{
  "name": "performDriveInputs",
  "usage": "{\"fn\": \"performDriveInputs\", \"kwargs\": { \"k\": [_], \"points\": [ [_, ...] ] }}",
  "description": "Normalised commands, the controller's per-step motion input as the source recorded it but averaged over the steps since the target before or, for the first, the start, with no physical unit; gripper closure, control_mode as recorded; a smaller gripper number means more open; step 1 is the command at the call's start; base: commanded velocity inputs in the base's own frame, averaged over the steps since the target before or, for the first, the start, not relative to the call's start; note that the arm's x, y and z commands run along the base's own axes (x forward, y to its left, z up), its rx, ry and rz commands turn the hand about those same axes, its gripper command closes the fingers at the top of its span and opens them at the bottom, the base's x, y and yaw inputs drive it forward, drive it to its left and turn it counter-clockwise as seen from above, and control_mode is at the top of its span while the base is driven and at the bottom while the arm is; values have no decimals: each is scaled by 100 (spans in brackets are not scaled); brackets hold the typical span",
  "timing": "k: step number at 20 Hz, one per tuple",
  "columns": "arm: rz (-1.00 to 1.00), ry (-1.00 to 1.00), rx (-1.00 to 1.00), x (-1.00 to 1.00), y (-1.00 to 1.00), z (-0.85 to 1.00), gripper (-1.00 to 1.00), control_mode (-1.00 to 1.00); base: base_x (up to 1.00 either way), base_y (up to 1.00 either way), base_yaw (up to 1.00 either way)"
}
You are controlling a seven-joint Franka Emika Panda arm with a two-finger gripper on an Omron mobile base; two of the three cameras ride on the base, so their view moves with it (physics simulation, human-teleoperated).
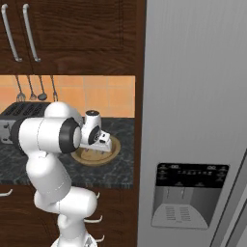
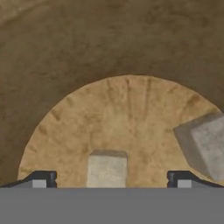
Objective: Grab a lemon wedge from the fridge and one ice cube from the ice bowl, and put them in the glass of lemonade.
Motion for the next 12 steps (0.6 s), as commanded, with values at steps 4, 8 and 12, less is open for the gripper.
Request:
{"fn": "performDriveInputs", "kwargs": {
  "k": [4, 8, 12],
  "points": [
    [0, 0, 0, 11, 0, 0, -100, -100, 0, 0, 0],
    [0, 0, 0, 26, 0, 0, -100, -100, 0, 0, 0],
    [0, 0, 0, 16, 0, 0, -100, -100, 0, 0, 0]
  ]
}}
